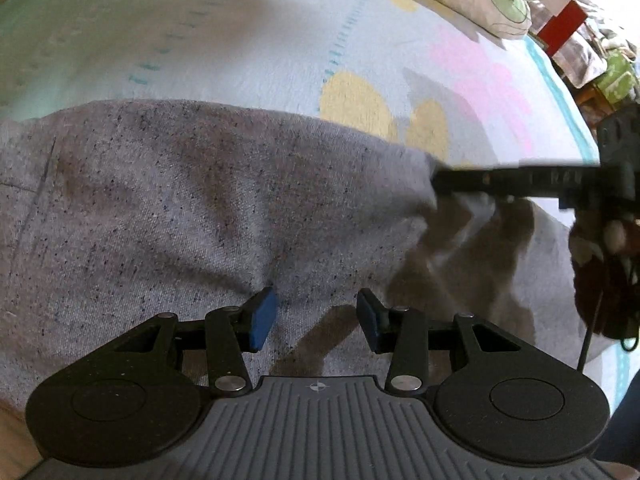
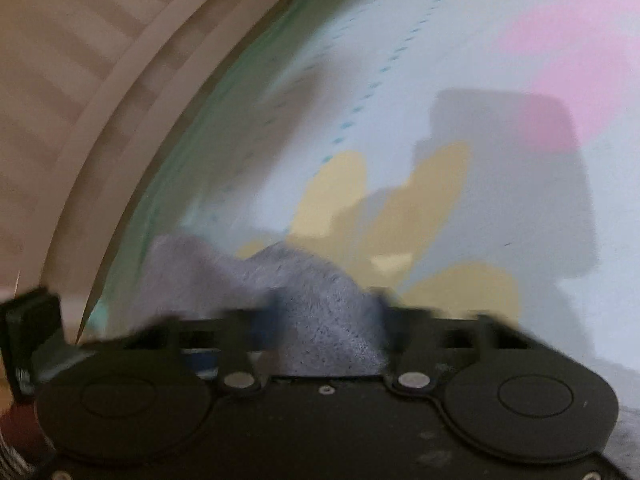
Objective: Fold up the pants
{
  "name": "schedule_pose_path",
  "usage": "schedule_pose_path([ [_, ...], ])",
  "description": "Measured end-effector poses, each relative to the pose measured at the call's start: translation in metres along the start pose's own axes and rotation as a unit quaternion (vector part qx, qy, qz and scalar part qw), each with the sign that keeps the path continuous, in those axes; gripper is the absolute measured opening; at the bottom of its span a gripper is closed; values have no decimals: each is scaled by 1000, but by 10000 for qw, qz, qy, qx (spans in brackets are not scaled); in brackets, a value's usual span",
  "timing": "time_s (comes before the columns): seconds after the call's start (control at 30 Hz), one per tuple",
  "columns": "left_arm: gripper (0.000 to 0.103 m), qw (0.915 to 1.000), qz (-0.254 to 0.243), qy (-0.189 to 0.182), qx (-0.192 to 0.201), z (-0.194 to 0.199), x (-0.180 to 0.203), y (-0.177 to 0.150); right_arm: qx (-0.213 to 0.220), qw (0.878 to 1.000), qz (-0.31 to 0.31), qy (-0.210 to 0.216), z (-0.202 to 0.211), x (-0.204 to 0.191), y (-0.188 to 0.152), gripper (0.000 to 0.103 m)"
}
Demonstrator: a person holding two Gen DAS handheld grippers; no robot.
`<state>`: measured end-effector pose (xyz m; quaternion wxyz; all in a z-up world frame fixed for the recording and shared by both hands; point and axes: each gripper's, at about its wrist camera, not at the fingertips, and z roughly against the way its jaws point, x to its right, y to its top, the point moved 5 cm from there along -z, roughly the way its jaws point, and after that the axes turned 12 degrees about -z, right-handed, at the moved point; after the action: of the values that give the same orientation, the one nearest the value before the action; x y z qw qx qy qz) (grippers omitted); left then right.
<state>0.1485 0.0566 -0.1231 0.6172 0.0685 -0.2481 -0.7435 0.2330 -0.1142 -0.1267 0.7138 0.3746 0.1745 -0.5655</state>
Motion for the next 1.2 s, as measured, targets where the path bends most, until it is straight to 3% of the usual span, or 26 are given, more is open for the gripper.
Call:
schedule_pose_path([
  [0.1,43,9994,66,-19,330,9,2,11,54,9960,861,-224,6,-21,-12,11],
  [0.23,44,9938,107,54,1103,35,0,40,268,9792,1949,-494,15,-47,-29,11],
  [0.3,44,9913,255,162,1284,40,-6,56,314,9711,2294,-584,16,-58,-36,10],
  [0.47,44,9892,762,384,1194,22,-24,75,229,9436,3204,-805,14,-70,-67,10],
  [0.63,43,9917,966,437,728,-3,-26,48,-128,9187,3810,-1037,1,-74,-91,12],
  [0.7,43,9913,1045,364,710,-1,-23,33,-166,9208,3756,-1039,0,-77,-89,19],
  [0.9,43,9889,1331,208,623,-3,-33,21,221,9583,2755,-728,14,-75,-48,36],
  [1.0,44,9896,1276,220,623,-4,-31,25,384,9700,2314,-634,9,-77,-25,40],
  [1.07,44,9901,1227,220,646,-4,-30,23,383,9765,2043,-573,-4,-78,-13,46],
  [1.2,44,9898,1227,183,700,0,-33,14,29,9887,1423,-465,-32,-71,3,46],
])
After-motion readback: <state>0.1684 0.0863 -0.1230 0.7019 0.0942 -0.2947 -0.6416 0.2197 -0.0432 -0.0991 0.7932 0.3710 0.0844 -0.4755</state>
